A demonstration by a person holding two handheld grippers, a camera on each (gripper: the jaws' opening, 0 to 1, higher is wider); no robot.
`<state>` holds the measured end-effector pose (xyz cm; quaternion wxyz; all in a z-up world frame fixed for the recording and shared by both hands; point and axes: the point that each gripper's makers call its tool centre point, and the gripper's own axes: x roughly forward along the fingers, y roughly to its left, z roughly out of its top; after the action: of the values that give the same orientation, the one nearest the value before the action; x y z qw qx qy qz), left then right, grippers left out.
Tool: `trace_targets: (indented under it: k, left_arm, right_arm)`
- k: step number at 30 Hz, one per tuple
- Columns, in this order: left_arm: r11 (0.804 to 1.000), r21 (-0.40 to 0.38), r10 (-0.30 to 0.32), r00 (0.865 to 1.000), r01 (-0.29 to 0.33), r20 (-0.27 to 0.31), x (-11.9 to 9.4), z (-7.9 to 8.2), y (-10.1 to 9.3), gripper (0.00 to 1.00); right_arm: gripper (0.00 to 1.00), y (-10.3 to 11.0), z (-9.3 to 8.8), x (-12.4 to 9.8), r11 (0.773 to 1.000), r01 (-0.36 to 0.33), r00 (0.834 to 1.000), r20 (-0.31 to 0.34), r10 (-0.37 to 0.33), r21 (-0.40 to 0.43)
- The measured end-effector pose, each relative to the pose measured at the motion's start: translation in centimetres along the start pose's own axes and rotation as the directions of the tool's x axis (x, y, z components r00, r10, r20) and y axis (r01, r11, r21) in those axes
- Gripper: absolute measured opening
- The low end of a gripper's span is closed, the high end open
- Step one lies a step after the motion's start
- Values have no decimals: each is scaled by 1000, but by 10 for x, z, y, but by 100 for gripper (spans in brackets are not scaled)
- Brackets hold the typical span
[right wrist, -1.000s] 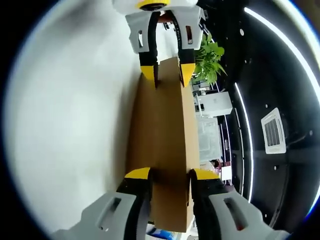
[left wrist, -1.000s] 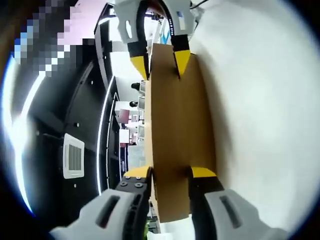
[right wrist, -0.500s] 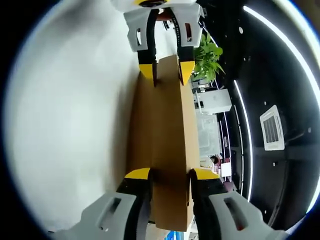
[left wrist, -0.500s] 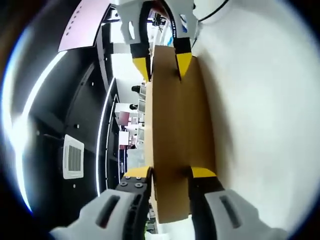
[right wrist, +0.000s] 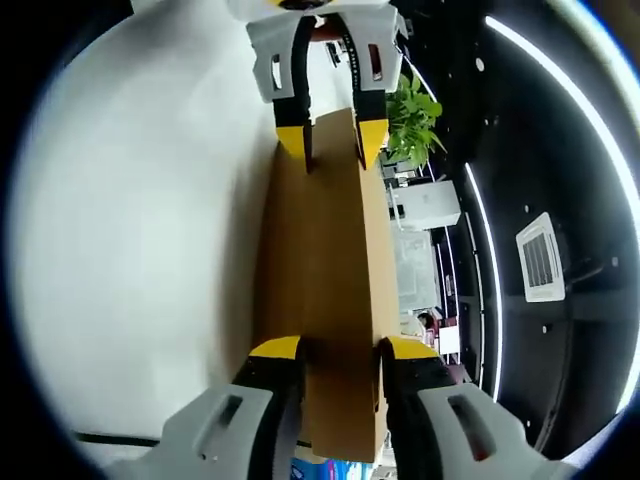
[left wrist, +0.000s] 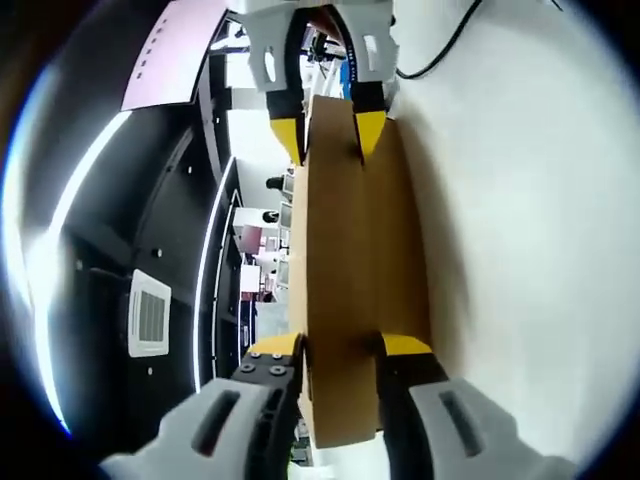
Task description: Operate the shoe box by opening the lid, removing the specified soft item, and placing it in the target area until the item is outside and the box remains undamaged.
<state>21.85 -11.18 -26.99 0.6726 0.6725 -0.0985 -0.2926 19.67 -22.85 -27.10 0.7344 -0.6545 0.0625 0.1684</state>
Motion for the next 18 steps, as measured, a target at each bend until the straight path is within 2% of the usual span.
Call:
trace_targets:
  k: [9, 13, 16, 18]
  left_arm:
    - [1000, 8, 10, 1000, -10, -14, 0, 0, 0, 29]
    - [1000, -13, -7, 1000, 7, -8, 2, -1, -4, 35]
    - [1000, -25, -6, 1000, 6, -6, 2, -1, -4, 36]
    - [999, -31, -8, 1000, 8, -4, 2, -2, -4, 37]
  right_arm:
    - [31, -1, 1, -2, 1000, -5, 1000, 5, 5, -13]
    - [30, -3, 3, -7, 1000, -10, 1000, 14, 10, 9]
    - [36, -9, 6, -14, 991, -7, 1000, 31, 3, 130]
    - [39, -15, 5, -20, 985, 1, 999, 33, -6, 173]
